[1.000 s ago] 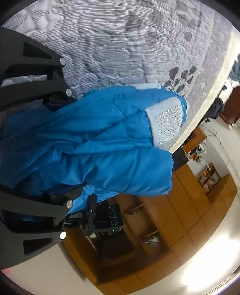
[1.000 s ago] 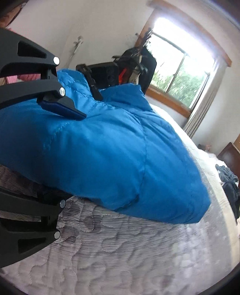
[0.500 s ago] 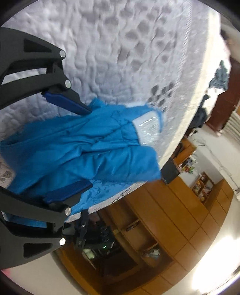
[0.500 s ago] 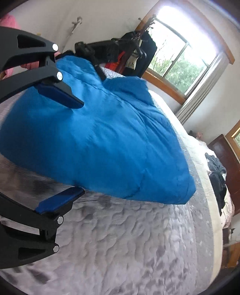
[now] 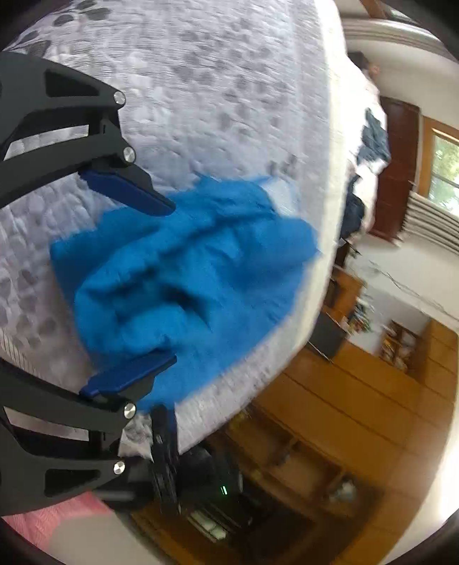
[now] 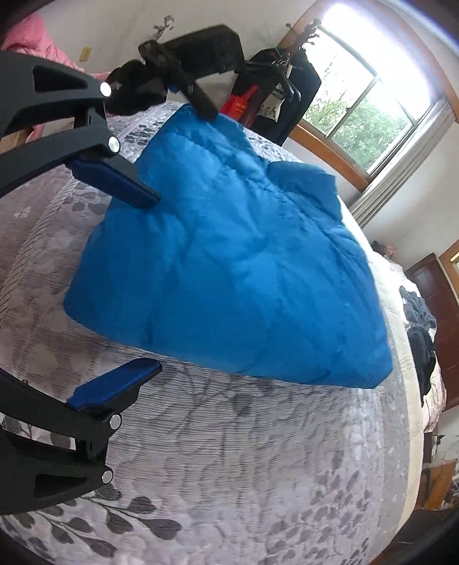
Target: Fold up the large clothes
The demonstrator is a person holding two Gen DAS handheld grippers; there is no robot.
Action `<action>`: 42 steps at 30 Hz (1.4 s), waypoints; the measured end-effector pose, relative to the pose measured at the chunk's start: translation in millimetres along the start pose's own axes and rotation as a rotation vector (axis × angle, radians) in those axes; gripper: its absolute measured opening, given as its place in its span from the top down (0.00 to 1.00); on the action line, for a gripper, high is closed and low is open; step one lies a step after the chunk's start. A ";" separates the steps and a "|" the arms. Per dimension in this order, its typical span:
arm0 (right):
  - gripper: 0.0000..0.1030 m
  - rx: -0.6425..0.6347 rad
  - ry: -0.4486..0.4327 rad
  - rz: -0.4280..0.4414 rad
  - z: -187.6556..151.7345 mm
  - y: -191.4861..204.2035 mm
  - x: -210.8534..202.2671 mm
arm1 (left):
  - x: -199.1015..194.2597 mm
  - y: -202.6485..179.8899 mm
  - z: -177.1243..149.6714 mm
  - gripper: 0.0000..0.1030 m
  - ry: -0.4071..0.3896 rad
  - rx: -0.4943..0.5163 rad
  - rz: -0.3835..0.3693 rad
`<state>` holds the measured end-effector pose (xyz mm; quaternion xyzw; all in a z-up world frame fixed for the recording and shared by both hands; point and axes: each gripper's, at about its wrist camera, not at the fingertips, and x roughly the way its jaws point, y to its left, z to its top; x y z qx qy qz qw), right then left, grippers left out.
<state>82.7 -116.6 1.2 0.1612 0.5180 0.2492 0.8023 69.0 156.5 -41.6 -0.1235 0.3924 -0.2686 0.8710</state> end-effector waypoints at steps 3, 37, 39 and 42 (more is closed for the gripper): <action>0.14 0.006 0.011 0.003 -4.8 -5.2 5.5 | 11.2 11.5 -8.7 0.25 0.046 -0.043 0.000; 0.04 -0.065 -0.189 -0.453 -50.3 48.5 -46.6 | -55.0 -63.6 -38.6 0.07 -0.051 0.026 0.379; 0.04 -0.062 -0.186 -0.469 -52.0 50.6 -46.0 | -57.1 -66.2 -40.3 0.07 -0.053 0.029 0.401; 0.04 -0.062 -0.188 -0.479 -53.9 53.7 -45.8 | -60.1 -68.4 -42.7 0.07 -0.050 0.017 0.407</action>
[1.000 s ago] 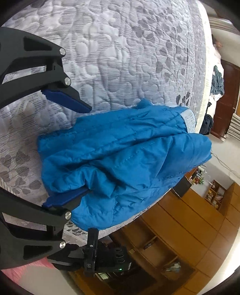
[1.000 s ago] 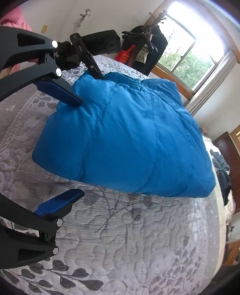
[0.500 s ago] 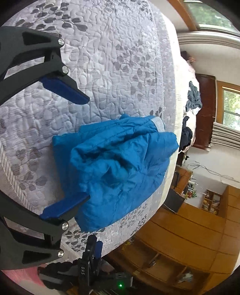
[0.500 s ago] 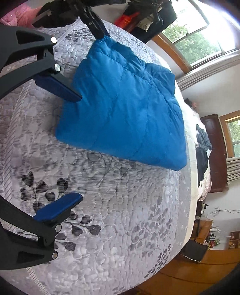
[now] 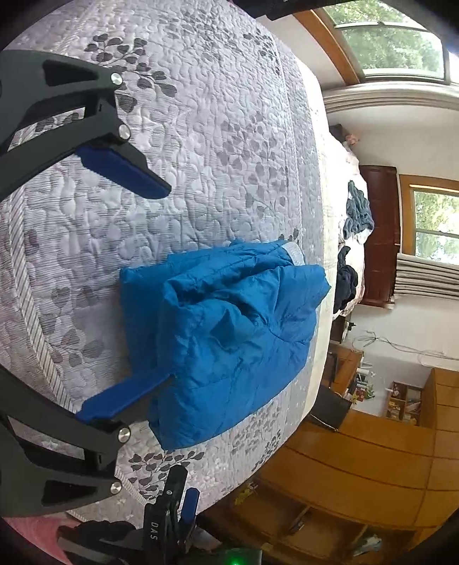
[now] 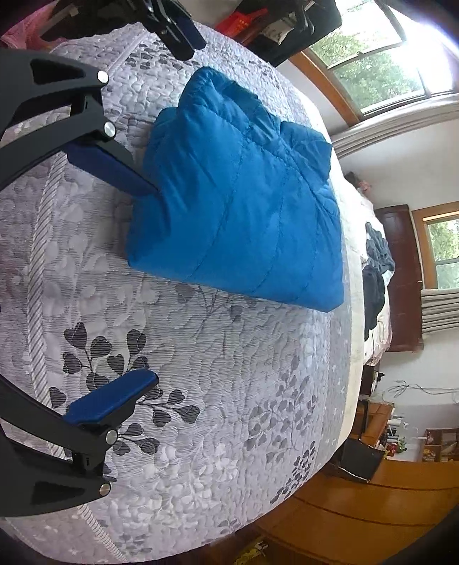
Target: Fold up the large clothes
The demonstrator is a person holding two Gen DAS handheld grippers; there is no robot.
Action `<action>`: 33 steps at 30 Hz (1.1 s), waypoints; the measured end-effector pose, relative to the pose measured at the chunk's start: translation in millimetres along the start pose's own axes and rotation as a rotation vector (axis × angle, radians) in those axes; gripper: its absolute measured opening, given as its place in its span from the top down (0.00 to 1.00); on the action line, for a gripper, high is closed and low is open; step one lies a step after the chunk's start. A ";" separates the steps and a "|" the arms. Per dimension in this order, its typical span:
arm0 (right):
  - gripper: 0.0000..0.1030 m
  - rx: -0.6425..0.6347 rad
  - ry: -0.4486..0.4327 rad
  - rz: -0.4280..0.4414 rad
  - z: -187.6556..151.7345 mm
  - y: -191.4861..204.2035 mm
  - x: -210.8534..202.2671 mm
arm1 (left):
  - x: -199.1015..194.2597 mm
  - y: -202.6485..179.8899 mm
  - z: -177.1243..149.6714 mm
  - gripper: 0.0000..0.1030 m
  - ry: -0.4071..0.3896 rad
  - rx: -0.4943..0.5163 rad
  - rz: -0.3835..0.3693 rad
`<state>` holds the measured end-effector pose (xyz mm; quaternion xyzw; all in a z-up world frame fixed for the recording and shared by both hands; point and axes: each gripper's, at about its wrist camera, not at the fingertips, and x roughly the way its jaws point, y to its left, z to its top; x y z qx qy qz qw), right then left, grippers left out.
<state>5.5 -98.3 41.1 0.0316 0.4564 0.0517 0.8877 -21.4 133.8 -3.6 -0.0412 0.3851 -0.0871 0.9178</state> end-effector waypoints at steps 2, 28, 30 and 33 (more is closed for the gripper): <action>0.04 0.001 -0.002 -0.007 -0.8 1.8 -2.1 | -1.4 0.6 -1.6 0.07 0.005 -0.009 0.007; 0.04 0.010 -0.043 -0.098 -21.7 18.9 -14.6 | -21.0 -7.0 -24.4 0.06 0.038 -0.034 0.162; 0.04 0.018 -0.040 -0.096 -23.0 17.1 -14.1 | -21.2 -7.7 -26.2 0.06 0.043 -0.034 0.163; 0.04 0.025 -0.035 -0.101 -25.1 15.4 -12.9 | -20.2 -9.1 -27.7 0.06 0.053 -0.028 0.162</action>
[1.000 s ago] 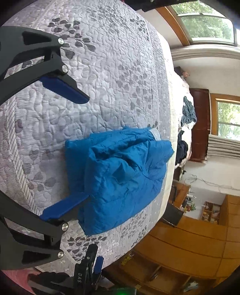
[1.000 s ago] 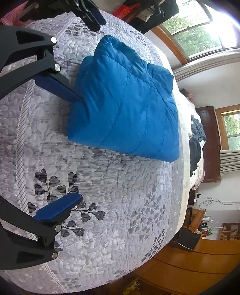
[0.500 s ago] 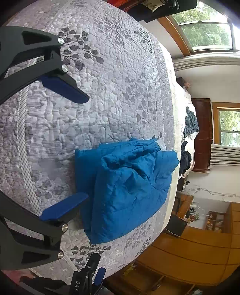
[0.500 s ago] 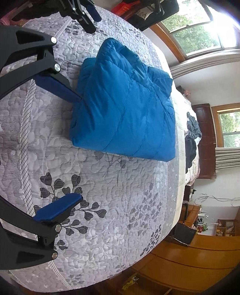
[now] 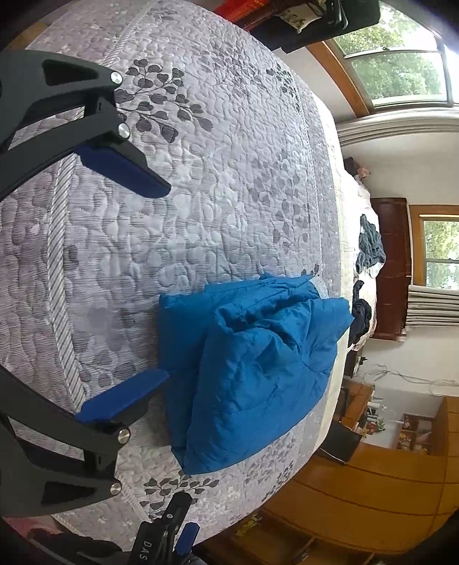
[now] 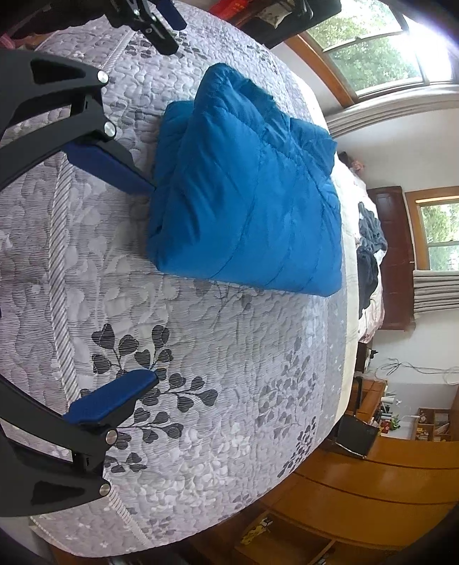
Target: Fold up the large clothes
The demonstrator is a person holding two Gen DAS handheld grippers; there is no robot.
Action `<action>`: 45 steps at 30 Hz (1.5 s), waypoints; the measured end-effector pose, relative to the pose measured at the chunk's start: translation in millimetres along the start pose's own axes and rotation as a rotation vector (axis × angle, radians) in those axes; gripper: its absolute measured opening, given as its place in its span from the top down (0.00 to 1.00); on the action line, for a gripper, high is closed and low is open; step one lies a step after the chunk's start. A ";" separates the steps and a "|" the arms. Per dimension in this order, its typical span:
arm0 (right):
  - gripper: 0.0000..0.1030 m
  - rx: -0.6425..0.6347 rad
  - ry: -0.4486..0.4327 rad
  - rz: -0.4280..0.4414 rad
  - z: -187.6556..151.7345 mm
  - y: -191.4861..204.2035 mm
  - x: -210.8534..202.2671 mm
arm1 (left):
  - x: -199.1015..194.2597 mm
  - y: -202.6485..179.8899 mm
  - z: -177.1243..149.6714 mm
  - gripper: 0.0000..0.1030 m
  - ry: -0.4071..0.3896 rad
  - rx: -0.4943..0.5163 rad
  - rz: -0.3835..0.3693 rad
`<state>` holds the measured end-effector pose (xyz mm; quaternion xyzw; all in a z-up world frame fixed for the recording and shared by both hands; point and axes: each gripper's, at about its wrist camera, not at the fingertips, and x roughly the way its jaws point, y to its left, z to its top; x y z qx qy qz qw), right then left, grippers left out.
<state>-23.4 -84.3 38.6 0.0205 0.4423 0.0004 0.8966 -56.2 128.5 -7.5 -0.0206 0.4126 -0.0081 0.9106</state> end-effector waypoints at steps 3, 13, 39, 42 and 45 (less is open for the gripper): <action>0.04 0.000 0.010 0.004 -1.5 -0.2 1.9 | 0.5 -2.1 -0.5 0.06 0.006 0.004 0.002; 0.04 -0.011 0.017 0.010 -2.0 3.1 5.1 | 2.3 -2.9 -0.7 0.06 0.013 0.003 0.022; 0.04 -0.020 0.036 0.017 -3.1 6.7 12.0 | 7.9 -2.9 -1.2 0.06 0.033 0.007 0.036; 0.04 -0.022 0.037 0.024 -2.1 7.2 11.9 | 8.1 -3.2 -1.2 0.06 0.033 0.008 0.036; 0.04 -0.029 0.035 0.022 -1.1 8.1 12.0 | 8.0 -3.3 -1.2 0.06 0.033 0.008 0.037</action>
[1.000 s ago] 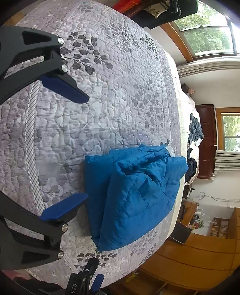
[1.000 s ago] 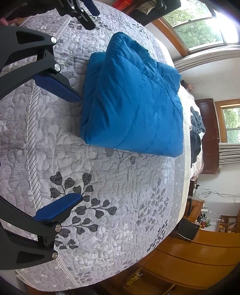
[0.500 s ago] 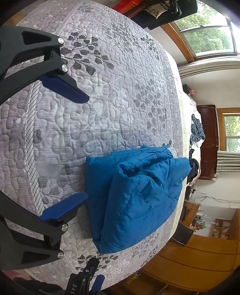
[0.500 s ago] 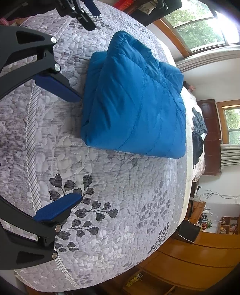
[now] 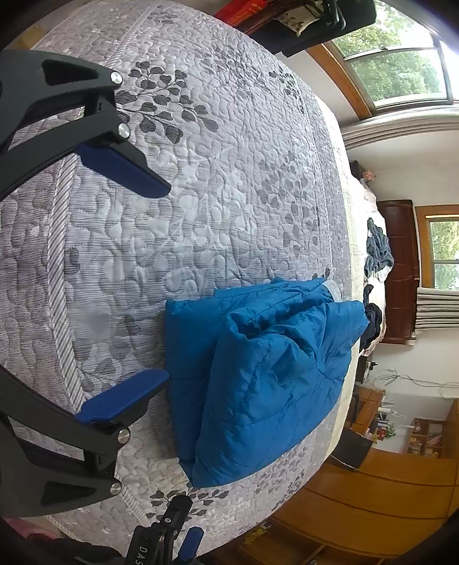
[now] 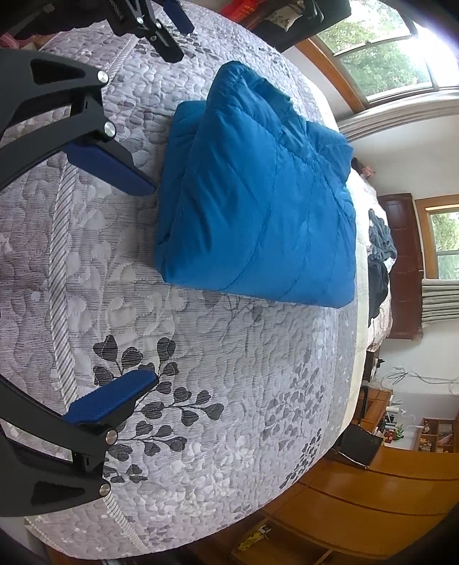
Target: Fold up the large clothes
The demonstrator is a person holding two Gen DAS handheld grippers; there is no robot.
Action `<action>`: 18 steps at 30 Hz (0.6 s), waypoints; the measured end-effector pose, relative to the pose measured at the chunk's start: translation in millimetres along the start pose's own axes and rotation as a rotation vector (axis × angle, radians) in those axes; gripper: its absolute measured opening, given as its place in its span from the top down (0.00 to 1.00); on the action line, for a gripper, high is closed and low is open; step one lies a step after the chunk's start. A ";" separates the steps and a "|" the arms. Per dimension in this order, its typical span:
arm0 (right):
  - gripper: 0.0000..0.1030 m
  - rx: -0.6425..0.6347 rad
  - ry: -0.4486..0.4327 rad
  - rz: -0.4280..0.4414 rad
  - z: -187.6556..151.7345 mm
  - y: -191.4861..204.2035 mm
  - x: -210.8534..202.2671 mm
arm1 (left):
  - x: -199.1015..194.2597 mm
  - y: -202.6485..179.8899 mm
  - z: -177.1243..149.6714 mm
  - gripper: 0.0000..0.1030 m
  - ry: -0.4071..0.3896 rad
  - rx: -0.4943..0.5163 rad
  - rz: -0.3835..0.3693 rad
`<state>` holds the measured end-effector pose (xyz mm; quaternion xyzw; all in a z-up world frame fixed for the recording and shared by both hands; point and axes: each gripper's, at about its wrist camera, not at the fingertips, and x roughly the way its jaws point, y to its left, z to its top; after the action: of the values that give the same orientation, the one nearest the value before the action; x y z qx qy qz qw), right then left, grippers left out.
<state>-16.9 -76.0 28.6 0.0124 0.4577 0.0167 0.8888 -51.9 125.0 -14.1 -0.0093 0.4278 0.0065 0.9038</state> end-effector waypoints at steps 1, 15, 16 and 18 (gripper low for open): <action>0.04 -0.002 0.000 0.000 0.2 0.2 0.2 | 0.0 0.0 0.1 0.06 0.000 0.000 0.000; 0.04 -0.016 -0.014 0.002 0.8 2.2 0.2 | 1.9 1.3 -0.9 0.06 0.002 0.002 0.004; 0.04 -0.017 -0.015 0.002 0.8 2.5 -0.1 | 2.2 1.5 -1.0 0.06 0.003 0.002 0.004; 0.04 -0.021 -0.014 0.000 1.2 3.0 0.3 | 2.5 1.7 -1.0 0.06 0.005 0.003 0.004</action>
<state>-15.8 -73.0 29.2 0.0030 0.4511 0.0214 0.8922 -51.1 126.7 -16.7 -0.0070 0.4300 0.0076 0.9028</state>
